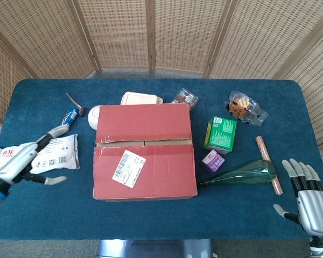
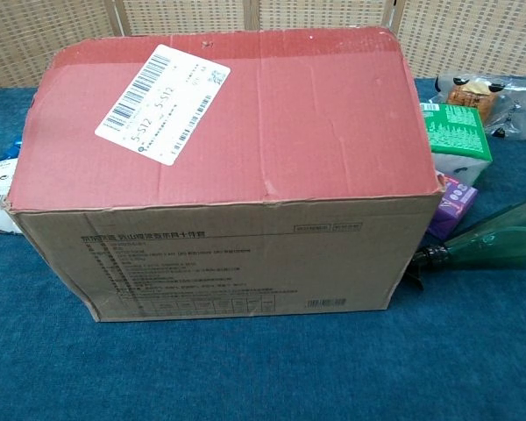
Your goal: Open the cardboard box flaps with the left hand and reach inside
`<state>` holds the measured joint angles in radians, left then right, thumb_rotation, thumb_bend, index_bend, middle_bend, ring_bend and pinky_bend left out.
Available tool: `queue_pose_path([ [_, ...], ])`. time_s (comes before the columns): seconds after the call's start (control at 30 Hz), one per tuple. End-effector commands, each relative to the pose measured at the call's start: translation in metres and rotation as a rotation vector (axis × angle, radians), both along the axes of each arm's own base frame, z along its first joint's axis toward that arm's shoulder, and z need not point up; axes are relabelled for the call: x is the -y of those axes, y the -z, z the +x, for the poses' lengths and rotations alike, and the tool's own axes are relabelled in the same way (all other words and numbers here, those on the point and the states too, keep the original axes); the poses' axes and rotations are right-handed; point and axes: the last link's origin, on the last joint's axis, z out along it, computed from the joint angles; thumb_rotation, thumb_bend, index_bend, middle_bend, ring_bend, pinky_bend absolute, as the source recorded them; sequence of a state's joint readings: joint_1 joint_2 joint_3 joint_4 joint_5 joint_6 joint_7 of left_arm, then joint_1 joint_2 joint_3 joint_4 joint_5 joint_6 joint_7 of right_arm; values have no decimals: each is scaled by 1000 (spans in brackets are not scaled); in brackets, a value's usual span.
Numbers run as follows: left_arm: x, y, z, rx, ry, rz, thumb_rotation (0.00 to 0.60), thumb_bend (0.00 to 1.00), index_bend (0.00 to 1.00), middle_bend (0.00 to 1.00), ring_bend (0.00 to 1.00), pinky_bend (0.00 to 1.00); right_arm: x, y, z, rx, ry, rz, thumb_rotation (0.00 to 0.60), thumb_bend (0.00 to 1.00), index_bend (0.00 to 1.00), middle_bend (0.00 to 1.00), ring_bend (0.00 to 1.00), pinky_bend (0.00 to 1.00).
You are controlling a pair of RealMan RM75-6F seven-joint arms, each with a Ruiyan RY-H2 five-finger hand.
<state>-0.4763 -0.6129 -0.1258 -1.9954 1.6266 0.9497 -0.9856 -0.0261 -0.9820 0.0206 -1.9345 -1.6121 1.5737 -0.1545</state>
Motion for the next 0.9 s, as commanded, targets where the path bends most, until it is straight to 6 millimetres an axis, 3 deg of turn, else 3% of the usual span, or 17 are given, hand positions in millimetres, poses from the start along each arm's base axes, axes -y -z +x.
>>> queue_pose_path([
  [0.03, -21, 20, 32, 80, -5, -129, 600, 93, 0, 0, 0, 0, 0, 0, 0, 1, 2, 0, 600, 0, 0, 0, 0, 0],
  [0.33, -45, 48, 64, 160, -45, -282, 600, 92, 0, 0, 0, 0, 0, -2, 0, 10, 3, -4, 600, 0, 0, 0, 0, 0],
  [0.57, -57, 59, 72, 130, -57, -307, 600, 92, 0, 0, 0, 8, 0, -4, 0, 21, 5, -5, 600, 0, 0, 0, 0, 0],
  [0.83, -58, 60, 72, 142, -78, -322, 600, 92, 0, 0, 5, 202, 0, -5, 0, 26, 7, -5, 600, 0, 0, 0, 0, 0],
  [0.9, -57, 60, 72, 148, -82, -327, 600, 92, 0, 0, 34, 292, 0, -4, 1, 24, 6, -3, 600, 0, 0, 0, 0, 0],
])
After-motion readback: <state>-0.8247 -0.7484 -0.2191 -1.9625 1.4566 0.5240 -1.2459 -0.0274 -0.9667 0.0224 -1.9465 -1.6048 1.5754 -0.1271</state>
